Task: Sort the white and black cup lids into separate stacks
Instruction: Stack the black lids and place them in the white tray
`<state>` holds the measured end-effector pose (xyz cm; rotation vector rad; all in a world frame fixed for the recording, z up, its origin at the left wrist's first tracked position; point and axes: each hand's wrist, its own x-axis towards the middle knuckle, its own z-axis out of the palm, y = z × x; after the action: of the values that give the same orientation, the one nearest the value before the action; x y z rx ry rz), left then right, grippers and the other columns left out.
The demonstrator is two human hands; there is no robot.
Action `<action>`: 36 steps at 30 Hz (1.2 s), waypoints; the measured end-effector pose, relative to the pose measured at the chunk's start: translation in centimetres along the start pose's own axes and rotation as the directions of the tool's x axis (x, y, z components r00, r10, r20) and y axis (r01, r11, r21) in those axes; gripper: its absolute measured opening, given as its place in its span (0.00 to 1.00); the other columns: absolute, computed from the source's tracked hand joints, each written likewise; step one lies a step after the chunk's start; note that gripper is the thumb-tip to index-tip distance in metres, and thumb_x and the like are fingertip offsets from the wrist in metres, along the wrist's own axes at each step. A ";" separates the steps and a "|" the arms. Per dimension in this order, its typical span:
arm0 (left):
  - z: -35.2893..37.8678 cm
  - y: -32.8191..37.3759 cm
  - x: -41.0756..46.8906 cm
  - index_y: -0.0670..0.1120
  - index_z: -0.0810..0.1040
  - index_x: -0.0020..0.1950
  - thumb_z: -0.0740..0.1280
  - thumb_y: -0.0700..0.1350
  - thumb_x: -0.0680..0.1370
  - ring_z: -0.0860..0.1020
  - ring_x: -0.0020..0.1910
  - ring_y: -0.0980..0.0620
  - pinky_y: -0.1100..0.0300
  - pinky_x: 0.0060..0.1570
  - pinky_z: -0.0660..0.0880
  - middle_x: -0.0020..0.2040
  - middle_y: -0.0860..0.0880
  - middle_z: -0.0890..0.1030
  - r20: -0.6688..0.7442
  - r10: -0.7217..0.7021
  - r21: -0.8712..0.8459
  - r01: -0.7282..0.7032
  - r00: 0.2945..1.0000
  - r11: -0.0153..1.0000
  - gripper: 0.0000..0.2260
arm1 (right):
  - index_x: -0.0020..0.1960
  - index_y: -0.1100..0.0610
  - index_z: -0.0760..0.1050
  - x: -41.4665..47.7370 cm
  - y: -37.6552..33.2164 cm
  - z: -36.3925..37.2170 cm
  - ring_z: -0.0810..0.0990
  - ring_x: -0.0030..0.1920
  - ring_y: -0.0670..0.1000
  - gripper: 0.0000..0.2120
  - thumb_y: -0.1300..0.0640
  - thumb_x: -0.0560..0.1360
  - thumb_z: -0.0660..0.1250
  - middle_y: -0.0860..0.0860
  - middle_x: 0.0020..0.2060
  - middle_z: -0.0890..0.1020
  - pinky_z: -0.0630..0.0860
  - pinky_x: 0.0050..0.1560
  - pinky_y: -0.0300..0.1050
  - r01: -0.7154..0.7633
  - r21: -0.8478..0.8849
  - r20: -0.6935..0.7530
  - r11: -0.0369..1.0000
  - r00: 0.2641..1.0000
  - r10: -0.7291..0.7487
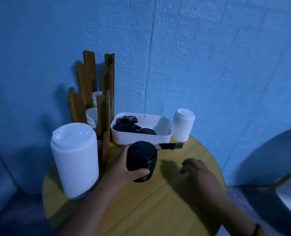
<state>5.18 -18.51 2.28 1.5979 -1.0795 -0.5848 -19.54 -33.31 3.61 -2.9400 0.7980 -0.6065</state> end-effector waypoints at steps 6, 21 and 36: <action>0.0 -0.4 0.1 0.68 0.65 0.73 0.82 0.65 0.61 0.73 0.67 0.65 0.52 0.70 0.73 0.66 0.68 0.76 0.003 0.004 -0.003 -0.004 1.000 1.000 0.44 | 0.70 0.50 0.65 3.6 1.1 0.6 0.68 0.67 0.50 0.25 0.49 0.76 0.70 0.47 0.68 0.65 0.72 0.65 0.49 -0.261 0.372 -0.004 0.891 0.959 0.283; -0.1 -0.7 0.2 0.71 0.66 0.70 0.82 0.63 0.63 0.73 0.65 0.71 0.64 0.63 0.71 0.63 0.73 0.76 0.008 0.030 -0.005 -0.030 1.000 1.000 0.40 | 0.53 0.47 0.73 6.9 0.2 1.5 0.77 0.49 0.47 0.15 0.64 0.75 0.70 0.46 0.49 0.77 0.72 0.44 0.34 -0.272 0.535 0.028 0.800 0.952 0.305; 0.0 -0.3 0.1 0.68 0.66 0.72 0.81 0.66 0.61 0.74 0.67 0.65 0.53 0.70 0.72 0.65 0.69 0.77 0.012 0.036 -0.017 -0.036 0.999 0.999 0.43 | 0.50 0.43 0.69 3.3 0.5 -0.1 0.69 0.60 0.44 0.13 0.61 0.76 0.65 0.41 0.58 0.69 0.73 0.58 0.40 -0.010 0.244 0.095 0.970 0.995 -0.013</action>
<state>5.36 -18.58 2.03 1.5595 -1.1074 -0.5785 -17.20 -35.38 4.85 -2.7223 0.6598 -0.5173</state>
